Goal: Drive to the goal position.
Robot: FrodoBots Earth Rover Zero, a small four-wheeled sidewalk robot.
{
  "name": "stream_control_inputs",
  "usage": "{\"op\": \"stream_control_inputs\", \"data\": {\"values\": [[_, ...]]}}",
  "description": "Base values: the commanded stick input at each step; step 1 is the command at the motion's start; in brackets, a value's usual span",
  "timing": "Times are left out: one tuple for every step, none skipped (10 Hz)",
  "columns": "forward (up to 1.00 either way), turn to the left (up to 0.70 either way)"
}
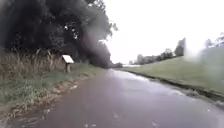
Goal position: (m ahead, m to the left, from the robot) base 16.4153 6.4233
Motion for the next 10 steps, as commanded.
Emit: {"op": "stream_control_inputs", "data": {"values": [[0.70, 0.00], [0.70, 0.00], [0.70, 0.00], [0.70, 0.00], [0.70, 0.00], [0.70, 0.00], [0.70, -0.14], [0.70, -0.14], [0.70, -0.14], [0.70, -0.14]]}}
